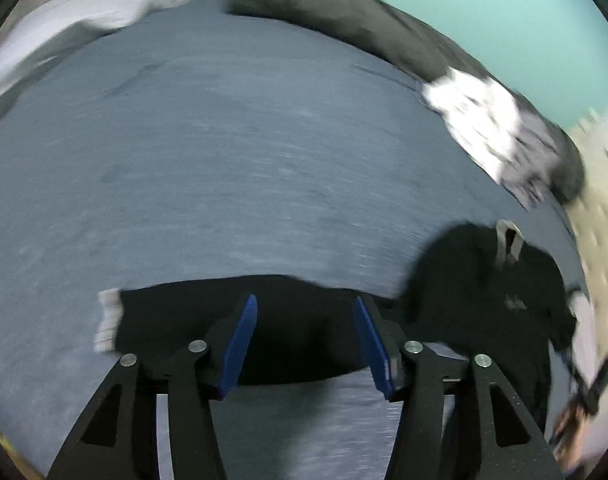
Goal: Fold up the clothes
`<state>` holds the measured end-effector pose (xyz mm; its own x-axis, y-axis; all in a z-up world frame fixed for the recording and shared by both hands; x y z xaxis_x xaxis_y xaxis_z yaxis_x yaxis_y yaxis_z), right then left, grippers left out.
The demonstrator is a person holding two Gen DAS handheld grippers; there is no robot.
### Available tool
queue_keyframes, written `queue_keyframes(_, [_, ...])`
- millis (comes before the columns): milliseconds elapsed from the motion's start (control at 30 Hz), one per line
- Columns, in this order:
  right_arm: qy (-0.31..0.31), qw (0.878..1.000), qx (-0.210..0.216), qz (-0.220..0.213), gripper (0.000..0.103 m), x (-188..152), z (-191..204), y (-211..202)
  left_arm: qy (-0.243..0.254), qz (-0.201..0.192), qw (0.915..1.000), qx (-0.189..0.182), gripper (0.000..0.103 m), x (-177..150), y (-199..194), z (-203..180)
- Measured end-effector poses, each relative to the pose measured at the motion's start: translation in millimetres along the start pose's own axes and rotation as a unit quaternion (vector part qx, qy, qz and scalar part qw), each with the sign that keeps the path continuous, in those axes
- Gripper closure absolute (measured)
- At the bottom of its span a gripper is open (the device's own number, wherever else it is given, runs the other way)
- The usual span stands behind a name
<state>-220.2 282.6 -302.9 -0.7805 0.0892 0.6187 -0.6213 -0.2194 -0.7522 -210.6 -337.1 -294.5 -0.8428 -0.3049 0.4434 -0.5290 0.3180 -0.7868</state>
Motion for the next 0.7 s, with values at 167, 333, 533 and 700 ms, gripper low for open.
queue_keyframes(167, [-0.020,0.999,-0.028,0.024,0.046,38,-16,12,0.069,0.029,0.9962,-0.045,0.043,8,58,-68])
queue_keyframes(333, [-0.049,0.998,-0.025,0.034,0.042,85,-14,38,0.126,0.046,0.9895,-0.054,0.043,23,105,-125])
queue_keyframes(533, [-0.124,0.990,-0.035,0.061,0.042,127,-4,83,0.171,0.074,0.9814,-0.045,0.039,49,158,-164])
queue_keyframes(700, [-0.187,0.978,-0.063,0.073,0.042,159,-2,110,0.190,0.095,0.9761,-0.048,0.039,60,187,-180])
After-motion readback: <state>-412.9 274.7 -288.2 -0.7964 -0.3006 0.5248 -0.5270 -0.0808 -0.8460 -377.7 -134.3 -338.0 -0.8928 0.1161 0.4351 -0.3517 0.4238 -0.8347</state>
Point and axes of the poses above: each gripper's, at about its wrist camera, not at the fingertips, and y roughly the way its jaws point, z to its left, x to its top, the point moved 3 cm from there along y, roughly the way its jaws point, and after that the axes turned 9 degrees about -x, right-handed, at the moved point
